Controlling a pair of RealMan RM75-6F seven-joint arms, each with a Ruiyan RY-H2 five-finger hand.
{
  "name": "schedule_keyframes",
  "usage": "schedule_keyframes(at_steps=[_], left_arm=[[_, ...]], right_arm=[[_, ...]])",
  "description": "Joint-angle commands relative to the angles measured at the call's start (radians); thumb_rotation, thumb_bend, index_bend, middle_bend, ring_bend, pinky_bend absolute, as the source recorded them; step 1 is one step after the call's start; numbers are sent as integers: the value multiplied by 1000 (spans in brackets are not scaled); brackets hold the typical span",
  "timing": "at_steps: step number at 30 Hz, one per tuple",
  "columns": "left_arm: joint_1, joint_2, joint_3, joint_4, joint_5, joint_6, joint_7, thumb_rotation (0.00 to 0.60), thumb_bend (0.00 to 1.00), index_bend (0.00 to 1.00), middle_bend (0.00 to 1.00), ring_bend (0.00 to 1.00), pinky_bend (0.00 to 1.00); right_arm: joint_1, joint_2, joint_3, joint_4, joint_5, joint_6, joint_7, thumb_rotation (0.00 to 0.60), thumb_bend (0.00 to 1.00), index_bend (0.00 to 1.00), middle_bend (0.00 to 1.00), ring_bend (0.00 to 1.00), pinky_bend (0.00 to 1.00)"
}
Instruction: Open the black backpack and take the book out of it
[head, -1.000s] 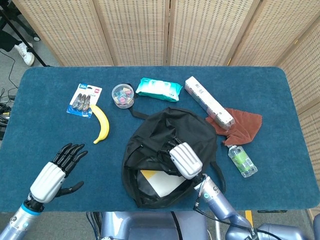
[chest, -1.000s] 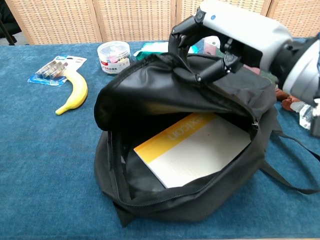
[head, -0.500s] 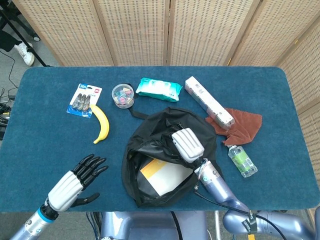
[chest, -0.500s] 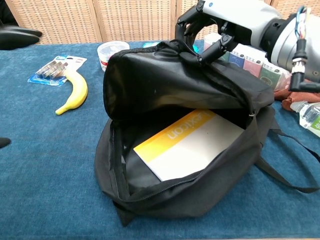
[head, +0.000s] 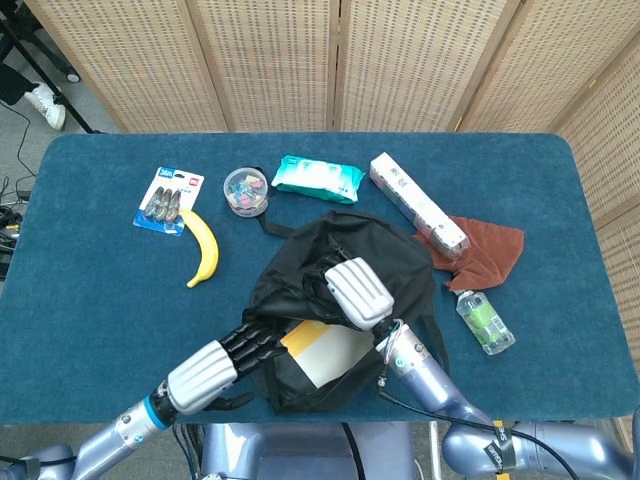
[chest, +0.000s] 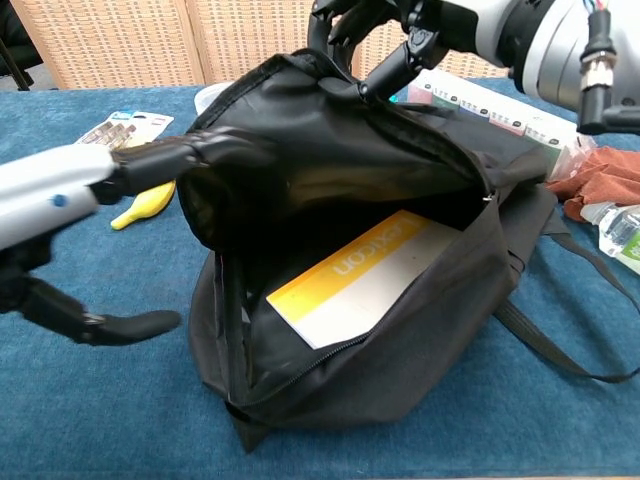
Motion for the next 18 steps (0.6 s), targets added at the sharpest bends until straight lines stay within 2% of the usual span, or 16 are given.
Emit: schedule_keyframes(at_steps=[1,6,8,18], left_arm=[[-45,-35,-19,3,-25,-55,-5,600,305,67,0,0,0],[-104,-78,-47,8,-85,-142,18,600,290,68,0,0,0],[-142,-115,-71,22,-127,-209,36,600,274,68,0,0,0],[-184,-179,-88,77,-238,-284,148,600,223,68,0,0,0]], right_arm=[[17,0,7,-14,23,5,-21,600,620,630,638,395,176],[41,3,14,-49,64,17,-44,600,620,633,641,395,176],[48,9,25,-80,90,27,-49,600,620,635,643,395,176],[83,25,35,-121,210,64,-85,600,620,635,643,395,176]])
